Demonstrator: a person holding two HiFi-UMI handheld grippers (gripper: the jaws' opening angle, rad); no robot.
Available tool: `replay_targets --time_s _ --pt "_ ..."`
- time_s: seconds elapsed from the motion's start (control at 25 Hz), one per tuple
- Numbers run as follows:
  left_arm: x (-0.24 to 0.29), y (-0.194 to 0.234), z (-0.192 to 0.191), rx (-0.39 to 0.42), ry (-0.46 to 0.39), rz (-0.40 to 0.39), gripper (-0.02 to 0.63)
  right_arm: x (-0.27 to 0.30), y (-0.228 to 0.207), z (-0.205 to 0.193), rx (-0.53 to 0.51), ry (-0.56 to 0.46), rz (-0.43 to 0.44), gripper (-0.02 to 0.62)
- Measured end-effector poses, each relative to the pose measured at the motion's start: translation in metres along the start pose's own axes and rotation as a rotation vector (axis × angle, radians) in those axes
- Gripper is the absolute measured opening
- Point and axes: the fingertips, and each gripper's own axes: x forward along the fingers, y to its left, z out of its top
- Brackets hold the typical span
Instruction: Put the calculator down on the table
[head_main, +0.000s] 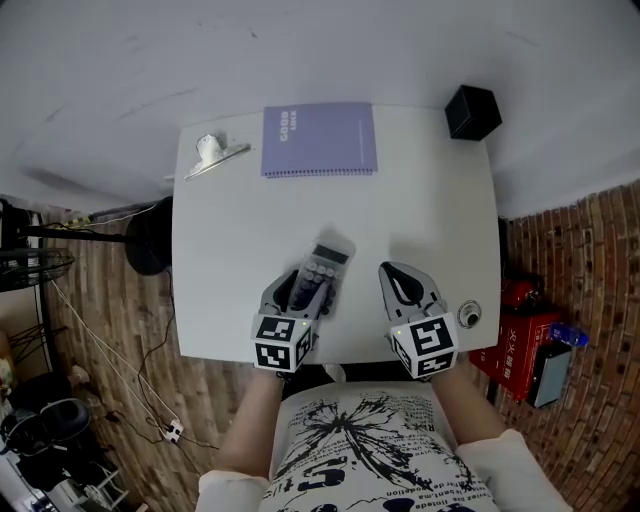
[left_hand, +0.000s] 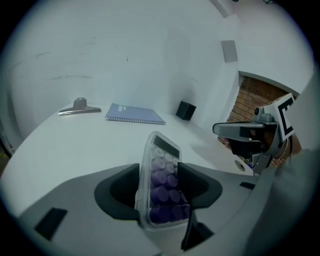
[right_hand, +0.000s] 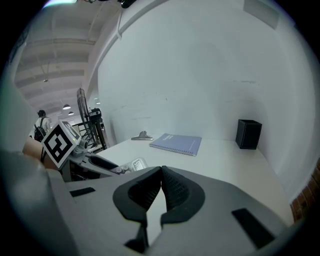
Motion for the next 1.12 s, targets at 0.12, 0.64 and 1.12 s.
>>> replay_targets --time_s 0.12,0.64,1.12 --pt "-0.001 0.009 0.000 0.019 0.021 0.029 0.252 0.003 0.001 0.003 0.001 0.002 -0.009 0.015" --pt "-0.067 0.000 0.087 0.153 -0.205 -0.056 0.249 -0.009 0.019 0.043 -0.052 -0.088 -0.013 0.015" --pt "-0.188 -0.019 0.178 0.309 -0.555 -0.015 0.034 -0.067 0.033 0.124 -0.152 -0.296 -0.100 0.014"
